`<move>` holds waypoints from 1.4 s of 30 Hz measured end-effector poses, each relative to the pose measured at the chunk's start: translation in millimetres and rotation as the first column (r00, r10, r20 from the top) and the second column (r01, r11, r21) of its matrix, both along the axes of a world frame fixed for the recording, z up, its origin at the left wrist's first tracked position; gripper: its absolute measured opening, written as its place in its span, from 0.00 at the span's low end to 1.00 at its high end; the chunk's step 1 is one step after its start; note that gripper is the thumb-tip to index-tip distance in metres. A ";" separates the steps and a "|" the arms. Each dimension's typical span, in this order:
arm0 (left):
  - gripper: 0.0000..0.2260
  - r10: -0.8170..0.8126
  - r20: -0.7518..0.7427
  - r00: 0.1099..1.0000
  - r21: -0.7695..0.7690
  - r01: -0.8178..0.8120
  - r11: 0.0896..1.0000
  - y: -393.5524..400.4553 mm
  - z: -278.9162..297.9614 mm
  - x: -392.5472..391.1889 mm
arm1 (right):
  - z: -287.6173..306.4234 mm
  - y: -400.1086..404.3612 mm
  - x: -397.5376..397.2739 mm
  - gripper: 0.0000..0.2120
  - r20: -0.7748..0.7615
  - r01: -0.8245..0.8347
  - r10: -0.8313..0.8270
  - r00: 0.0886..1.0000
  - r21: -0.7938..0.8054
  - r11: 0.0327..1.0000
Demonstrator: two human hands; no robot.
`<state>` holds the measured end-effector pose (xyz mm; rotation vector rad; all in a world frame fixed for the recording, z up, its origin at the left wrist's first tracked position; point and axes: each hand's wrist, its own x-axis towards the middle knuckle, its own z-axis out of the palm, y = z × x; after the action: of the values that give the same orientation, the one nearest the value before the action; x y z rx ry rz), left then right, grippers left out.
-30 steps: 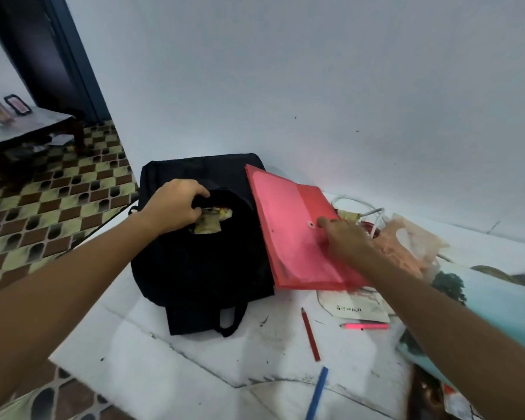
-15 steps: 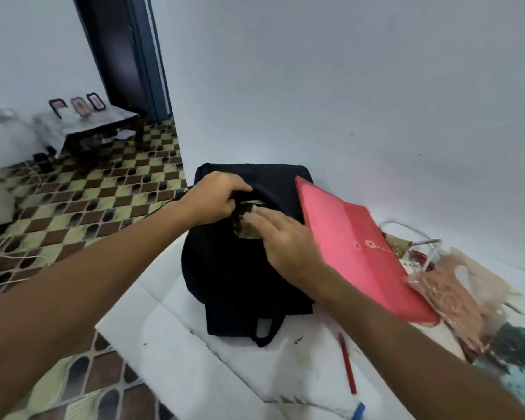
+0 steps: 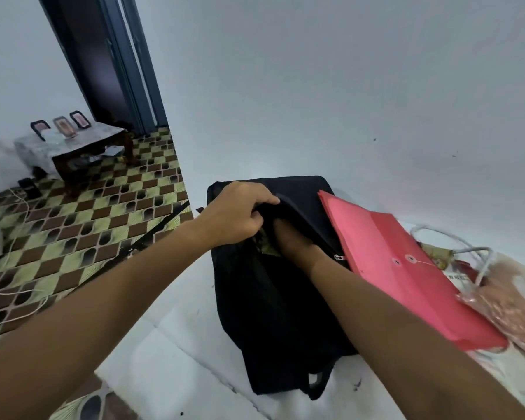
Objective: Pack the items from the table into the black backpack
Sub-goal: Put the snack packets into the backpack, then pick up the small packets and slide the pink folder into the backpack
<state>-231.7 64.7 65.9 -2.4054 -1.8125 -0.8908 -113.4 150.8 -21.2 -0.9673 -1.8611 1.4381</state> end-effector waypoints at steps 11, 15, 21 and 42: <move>0.20 -0.030 0.023 0.999 0.022 0.030 0.999 3.3 -2.9 0.1 | -5.3 -3.0 6.8 0.14 0.725 -0.343 -0.189 0.662 0.518 0.784; 0.19 -0.024 0.003 1.000 0.039 0.024 0.999 2.5 -4.8 2.1 | 12.2 -21.2 18.0 0.13 0.778 -0.443 -0.131 0.615 0.478 0.759; 0.07 0.007 -0.030 1.000 -0.077 -0.009 0.997 16.7 -9.7 11.3 | 44.7 -52.9 81.2 0.15 0.745 -0.619 0.193 0.638 0.348 0.704; 0.22 0.642 0.600 0.477 -0.599 -0.264 0.756 113.0 -62.3 162.6 | -10.2 3.7 281.9 0.14 0.594 0.020 -0.175 0.785 0.258 0.966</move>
<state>-69.1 177.7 3.6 -1.4534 -3.0593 -1.7959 168.4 154.5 -31.3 -1.5080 -2.3249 0.8462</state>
